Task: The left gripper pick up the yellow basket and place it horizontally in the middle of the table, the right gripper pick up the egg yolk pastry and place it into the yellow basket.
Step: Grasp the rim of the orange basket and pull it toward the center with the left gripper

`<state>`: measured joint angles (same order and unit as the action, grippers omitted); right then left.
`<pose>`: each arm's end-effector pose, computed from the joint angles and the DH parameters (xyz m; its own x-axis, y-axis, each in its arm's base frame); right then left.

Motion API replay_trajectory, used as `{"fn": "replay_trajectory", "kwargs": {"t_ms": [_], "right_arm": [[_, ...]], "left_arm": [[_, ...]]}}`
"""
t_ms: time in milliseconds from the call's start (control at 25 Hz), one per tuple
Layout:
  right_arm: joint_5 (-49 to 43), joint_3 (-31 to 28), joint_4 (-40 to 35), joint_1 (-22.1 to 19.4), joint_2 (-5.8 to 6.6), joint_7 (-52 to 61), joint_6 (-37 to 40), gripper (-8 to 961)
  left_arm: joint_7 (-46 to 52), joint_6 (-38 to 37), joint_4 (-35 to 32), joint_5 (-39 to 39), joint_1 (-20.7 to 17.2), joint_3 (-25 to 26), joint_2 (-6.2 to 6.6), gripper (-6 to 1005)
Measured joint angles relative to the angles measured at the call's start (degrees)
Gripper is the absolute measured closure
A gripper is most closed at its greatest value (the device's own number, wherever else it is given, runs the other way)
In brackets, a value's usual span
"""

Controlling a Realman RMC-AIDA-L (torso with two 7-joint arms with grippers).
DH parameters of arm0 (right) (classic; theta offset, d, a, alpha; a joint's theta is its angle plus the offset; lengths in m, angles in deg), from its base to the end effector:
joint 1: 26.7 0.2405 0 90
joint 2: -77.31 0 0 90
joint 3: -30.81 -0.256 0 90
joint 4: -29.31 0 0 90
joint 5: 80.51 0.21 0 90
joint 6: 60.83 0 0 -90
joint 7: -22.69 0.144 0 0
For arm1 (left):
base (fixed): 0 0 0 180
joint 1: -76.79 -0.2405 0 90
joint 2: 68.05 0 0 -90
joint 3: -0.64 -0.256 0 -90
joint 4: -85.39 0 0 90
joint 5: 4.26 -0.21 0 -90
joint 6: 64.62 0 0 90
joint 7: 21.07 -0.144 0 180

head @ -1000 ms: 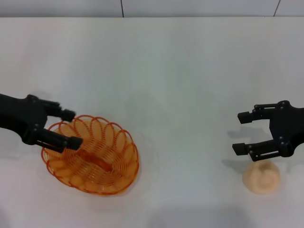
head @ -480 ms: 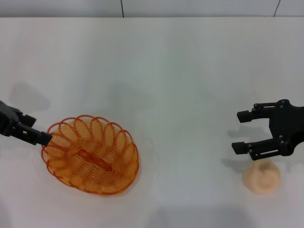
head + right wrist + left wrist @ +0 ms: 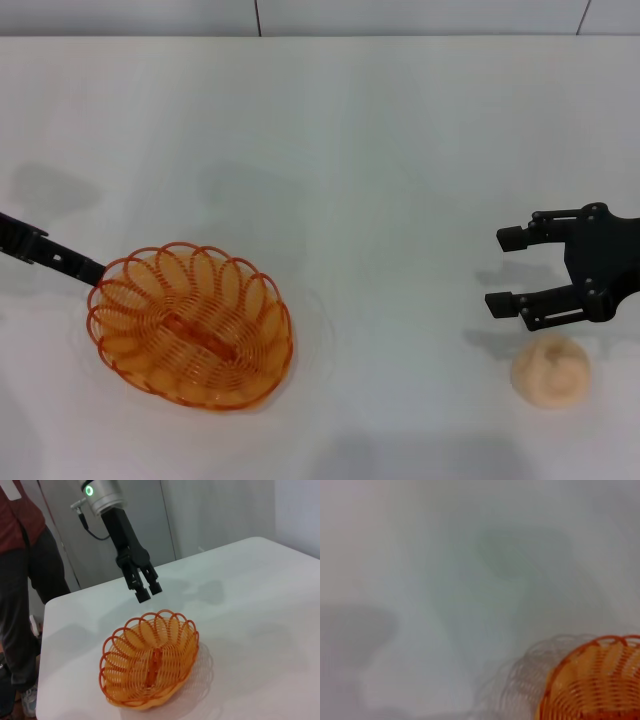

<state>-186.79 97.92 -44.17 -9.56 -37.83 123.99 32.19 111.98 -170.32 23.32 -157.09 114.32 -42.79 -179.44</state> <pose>0.2165 0.2990 0.0400 0.9209 -0.2700 -0.2811 -0.3114 -0.9434 -0.1139 -0.2686 0.3452 0.1008 0.4919 0.8668 -0.0816 0.8109 -0.4903 -0.3195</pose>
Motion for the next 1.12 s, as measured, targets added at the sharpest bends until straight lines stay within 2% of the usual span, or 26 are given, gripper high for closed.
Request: {"fn": "replay_trajectory", "kwargs": {"t_ms": [160, 440, 720, 1120], "right_arm": [[0.1, 0.0, 0.0, 0.0, 0.0, 0.0, 0.0, 138], [0.1, 0.2, 0.0, 0.0, -0.05, 0.1, 0.0, 138], [0.1, 0.4, 0.3, 0.0, -0.09, 0.4, 0.0, 138], [0.1, 0.4, 0.4, -0.1, -0.09, 0.6, 0.0, 138]], "left_arm": [[1.9, 0.9, 1.4, -0.6, 1.0, -0.9, -0.8, 193], [5.5, 3.2, 5.2, -3.6, 2.3, -4.7, -1.29, 200], [6.4, 5.7, 8.1, -5.2, 3.0, -5.1, -1.68, 207], [6.3, 6.6, 8.4, -5.2, 3.5, -5.3, -2.27, 218]]}}
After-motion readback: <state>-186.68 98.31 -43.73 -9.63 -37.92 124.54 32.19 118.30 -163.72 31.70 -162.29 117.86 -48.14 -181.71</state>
